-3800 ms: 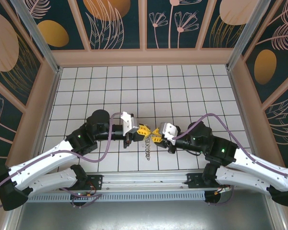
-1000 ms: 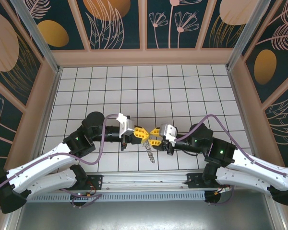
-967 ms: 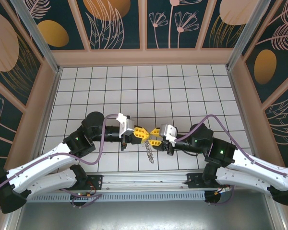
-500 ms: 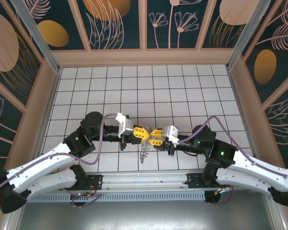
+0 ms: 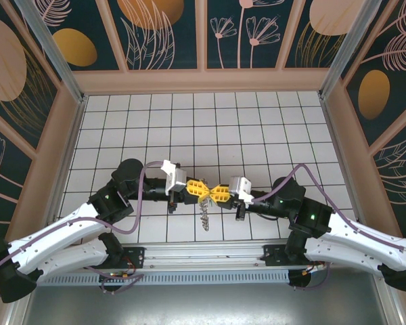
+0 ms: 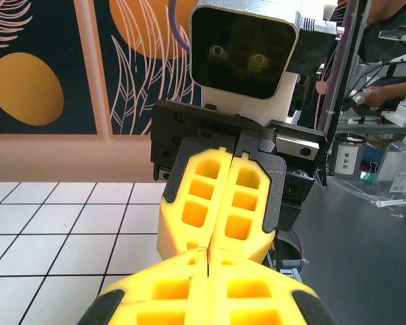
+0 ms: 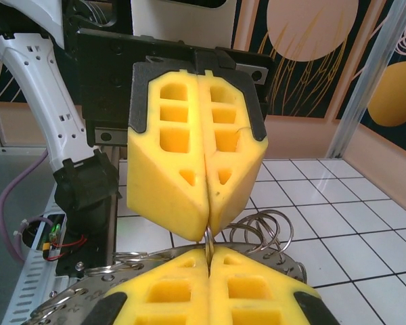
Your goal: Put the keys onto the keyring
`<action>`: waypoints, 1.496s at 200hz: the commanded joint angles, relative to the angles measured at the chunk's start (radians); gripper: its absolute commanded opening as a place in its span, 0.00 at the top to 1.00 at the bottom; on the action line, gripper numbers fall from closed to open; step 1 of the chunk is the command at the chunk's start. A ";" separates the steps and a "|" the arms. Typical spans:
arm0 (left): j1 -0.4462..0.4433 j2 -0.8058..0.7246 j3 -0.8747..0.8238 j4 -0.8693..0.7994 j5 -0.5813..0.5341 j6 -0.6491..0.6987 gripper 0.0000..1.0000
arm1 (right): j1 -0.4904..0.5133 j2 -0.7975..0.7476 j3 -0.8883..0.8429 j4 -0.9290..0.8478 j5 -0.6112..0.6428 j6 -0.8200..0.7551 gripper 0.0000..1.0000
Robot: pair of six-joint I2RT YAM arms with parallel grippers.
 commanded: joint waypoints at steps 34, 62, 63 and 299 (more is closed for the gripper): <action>-0.005 -0.001 0.087 -0.198 -0.095 0.082 0.91 | 0.006 0.003 0.058 -0.083 0.086 -0.026 1.00; -0.004 0.056 0.160 -0.372 -0.194 0.152 0.82 | 0.006 0.034 0.108 -0.175 0.134 -0.042 1.00; -0.004 0.059 0.162 -0.376 -0.198 0.154 0.82 | 0.005 0.036 0.110 -0.177 0.135 -0.043 1.00; -0.005 0.086 0.144 -0.317 -0.113 0.167 1.00 | -0.009 0.085 0.143 -0.228 0.067 -0.069 0.80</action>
